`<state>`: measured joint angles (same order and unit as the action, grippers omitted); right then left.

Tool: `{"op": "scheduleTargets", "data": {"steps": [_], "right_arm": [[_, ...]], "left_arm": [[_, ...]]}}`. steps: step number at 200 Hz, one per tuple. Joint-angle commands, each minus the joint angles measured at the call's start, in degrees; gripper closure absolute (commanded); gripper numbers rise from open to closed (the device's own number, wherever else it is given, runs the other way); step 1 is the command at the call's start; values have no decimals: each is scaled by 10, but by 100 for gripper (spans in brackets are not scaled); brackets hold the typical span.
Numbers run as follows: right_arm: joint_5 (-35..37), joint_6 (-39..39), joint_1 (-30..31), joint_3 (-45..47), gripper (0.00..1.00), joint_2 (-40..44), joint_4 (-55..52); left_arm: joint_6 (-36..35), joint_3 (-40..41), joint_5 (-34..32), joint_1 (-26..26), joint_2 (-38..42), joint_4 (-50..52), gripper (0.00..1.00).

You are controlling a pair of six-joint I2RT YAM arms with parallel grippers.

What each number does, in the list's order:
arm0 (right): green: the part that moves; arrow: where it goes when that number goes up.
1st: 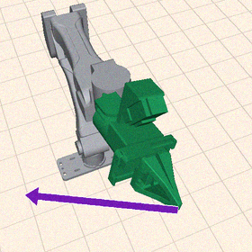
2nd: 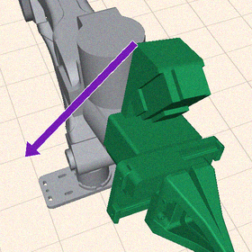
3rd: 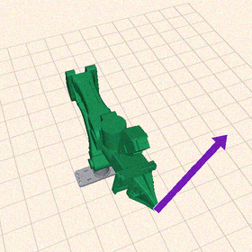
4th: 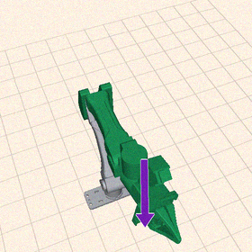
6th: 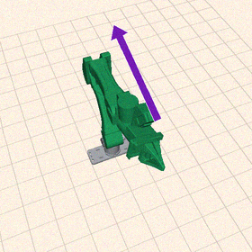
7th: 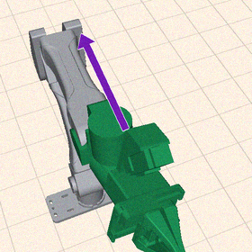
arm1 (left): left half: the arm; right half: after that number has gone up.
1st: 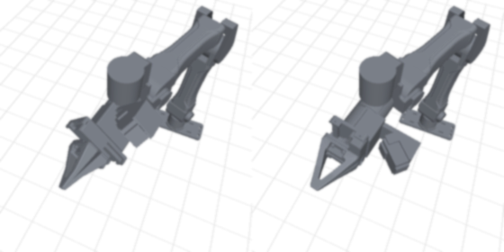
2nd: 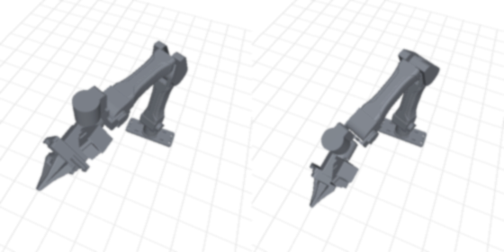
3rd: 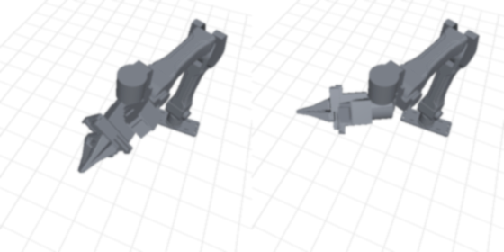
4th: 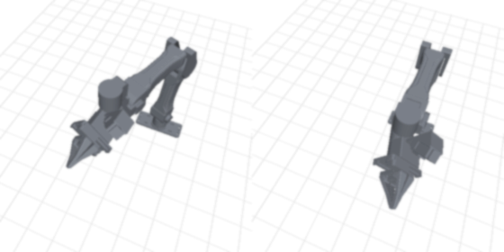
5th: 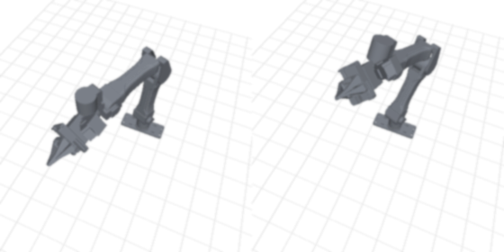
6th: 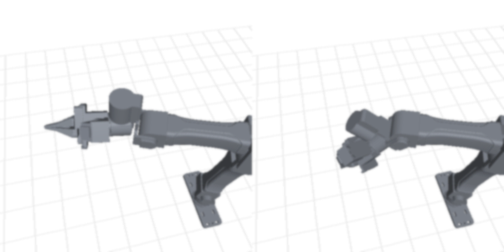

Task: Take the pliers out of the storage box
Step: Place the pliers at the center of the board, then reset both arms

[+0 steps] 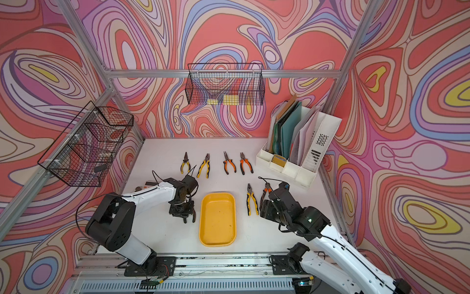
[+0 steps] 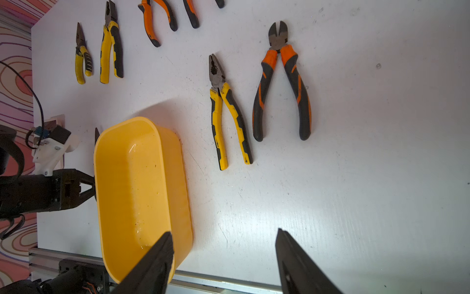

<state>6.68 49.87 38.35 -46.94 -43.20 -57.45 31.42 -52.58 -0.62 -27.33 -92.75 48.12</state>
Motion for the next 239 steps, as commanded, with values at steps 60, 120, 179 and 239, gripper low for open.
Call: {"op": "scheduleTargets", "data": {"steps": [60,120,179,239], "right_arm": [[36,-23,3,-16,21,-6,-15],[196,-150,3,-89,5,-5,29],[277,-544,3,5,2,78,423],[293,-718,-58,238,2,0,925]], "left_arm": [[36,-26,-78,3,91,25,0],[-39,-69,-98,3,324,-34,2],[-272,144,-124,3,629,-533,0],[-415,342,-331,15,594,-882,0]]}}
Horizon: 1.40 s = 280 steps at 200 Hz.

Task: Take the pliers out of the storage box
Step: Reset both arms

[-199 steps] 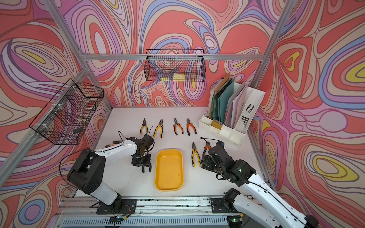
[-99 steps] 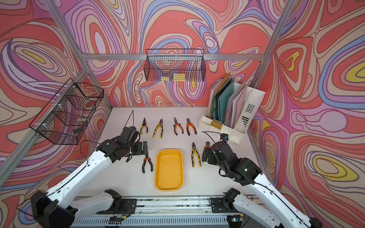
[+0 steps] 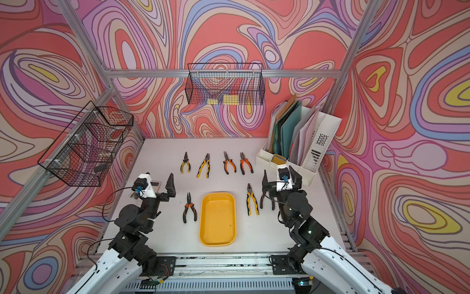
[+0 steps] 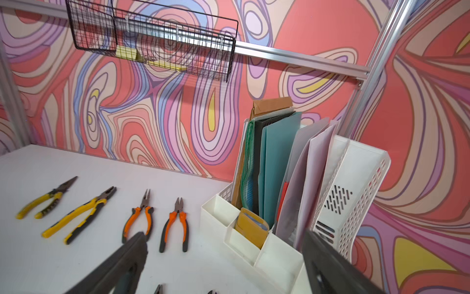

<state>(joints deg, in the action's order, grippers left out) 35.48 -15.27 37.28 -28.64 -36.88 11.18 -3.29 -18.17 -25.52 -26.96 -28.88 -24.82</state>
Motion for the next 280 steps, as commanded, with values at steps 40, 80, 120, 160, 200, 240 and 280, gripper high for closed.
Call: {"op": "scheduleTargets", "data": {"steps": [40,80,120,160,200,240,280], "right_arm": [[-102,102,-209,102,2,-232,325],[-164,106,-267,123,2,-477,517],[-190,122,-295,114,2,-615,639],[-268,136,-331,63,2,-607,525],[-281,140,-339,54,2,-606,508],[-195,172,-340,30,2,-609,468],[-195,173,-340,30,2,-607,467]], "left_arm": [[-81,-12,-78,18,-174,-144,0],[-45,-39,11,85,-285,-69,0],[15,-15,43,142,-369,-149,0],[-11,-9,-4,156,-477,-247,0],[-12,2,4,165,-578,-352,0],[36,-6,106,229,-614,-352,0],[54,-32,116,236,-590,-255,0]]}}
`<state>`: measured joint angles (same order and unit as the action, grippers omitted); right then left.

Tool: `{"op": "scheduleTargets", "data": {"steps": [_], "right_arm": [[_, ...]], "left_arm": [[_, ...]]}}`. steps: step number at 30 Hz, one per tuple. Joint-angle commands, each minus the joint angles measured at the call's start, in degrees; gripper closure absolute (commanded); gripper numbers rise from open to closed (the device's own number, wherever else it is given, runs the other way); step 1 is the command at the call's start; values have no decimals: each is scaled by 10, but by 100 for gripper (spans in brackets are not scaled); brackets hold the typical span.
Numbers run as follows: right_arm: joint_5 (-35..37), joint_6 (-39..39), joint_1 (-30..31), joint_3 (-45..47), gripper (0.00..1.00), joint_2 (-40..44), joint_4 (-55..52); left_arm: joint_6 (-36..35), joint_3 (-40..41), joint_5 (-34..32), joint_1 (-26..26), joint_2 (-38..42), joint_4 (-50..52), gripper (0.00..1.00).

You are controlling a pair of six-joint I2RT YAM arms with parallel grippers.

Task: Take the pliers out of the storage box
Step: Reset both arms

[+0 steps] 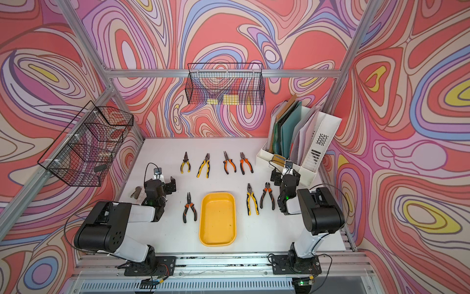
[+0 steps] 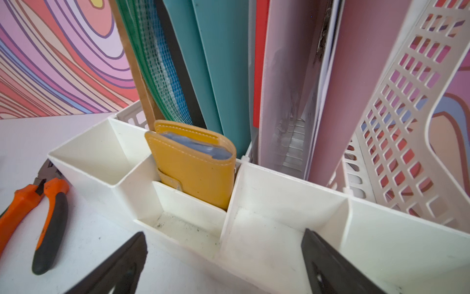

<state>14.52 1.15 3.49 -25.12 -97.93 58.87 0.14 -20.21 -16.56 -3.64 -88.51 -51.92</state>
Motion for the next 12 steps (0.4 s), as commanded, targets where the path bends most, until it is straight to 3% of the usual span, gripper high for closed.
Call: {"op": "scheduleTargets", "data": {"steps": [1,2,4,6,8,10,12], "right_arm": [[14,9,-2,-5,2,3,-10],[14,9,-3,-6,2,3,-10],[13,9,-2,-6,1,2,-12],[11,11,-2,-9,2,1,-17],[8,12,-3,-12,2,1,-23],[6,12,-4,-10,2,2,-21],[10,9,-4,-6,2,3,-11]], "left_arm": [[18,-9,26,3,4,4,0],[11,0,23,3,-10,-39,0],[21,-13,27,2,11,25,0],[10,0,22,0,-8,-35,0],[12,-8,15,-7,6,6,0],[5,0,11,-8,-7,-35,0],[9,-4,9,-9,2,-8,0]]}}
